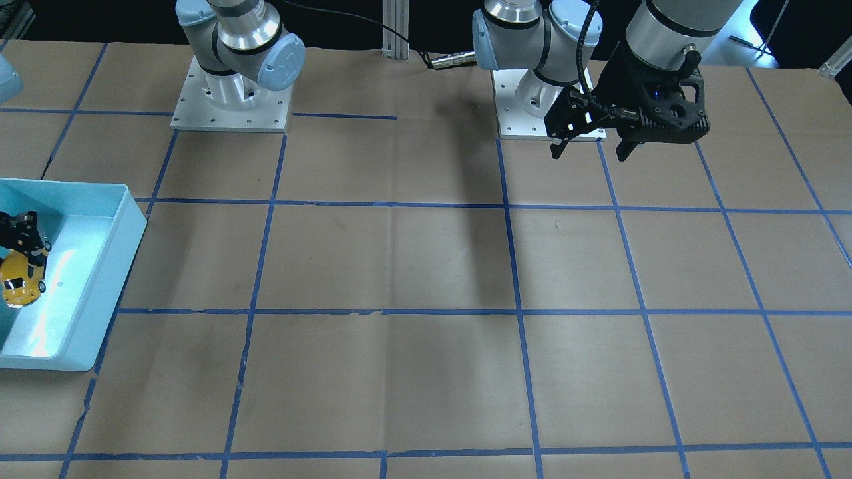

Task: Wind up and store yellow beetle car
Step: 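Carry the car with the right gripper into the light-blue bin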

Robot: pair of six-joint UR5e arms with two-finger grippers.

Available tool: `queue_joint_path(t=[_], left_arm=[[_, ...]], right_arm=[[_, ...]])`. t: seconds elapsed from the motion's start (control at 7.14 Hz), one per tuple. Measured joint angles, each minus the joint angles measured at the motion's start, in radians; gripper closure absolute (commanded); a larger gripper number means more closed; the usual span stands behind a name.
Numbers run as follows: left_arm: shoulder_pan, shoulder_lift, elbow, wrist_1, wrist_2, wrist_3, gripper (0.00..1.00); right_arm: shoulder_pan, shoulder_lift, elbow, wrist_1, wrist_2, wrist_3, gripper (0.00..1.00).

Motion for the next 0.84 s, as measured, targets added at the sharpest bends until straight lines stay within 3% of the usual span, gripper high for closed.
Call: queue_joint_path(t=[0.42,0.56,0.7,0.84], left_arm=[[0.000,0.000,-0.001,0.003,0.001,0.001,0.00],[0.000,0.000,0.000,0.003,0.002,0.001,0.00],[0.000,0.001,0.000,0.003,0.002,0.001,0.00],[0.001,0.001,0.000,0.003,0.002,0.002,0.00]], right_arm=[[-0.022,0.090,0.033,-0.049,-0.081,0.152,1.00],[-0.022,0.107,0.038,-0.054,-0.107,0.182,0.89],[-0.023,0.114,0.044,-0.053,-0.118,0.194,0.35],[-0.023,0.117,0.047,-0.050,-0.121,0.196,0.10]])
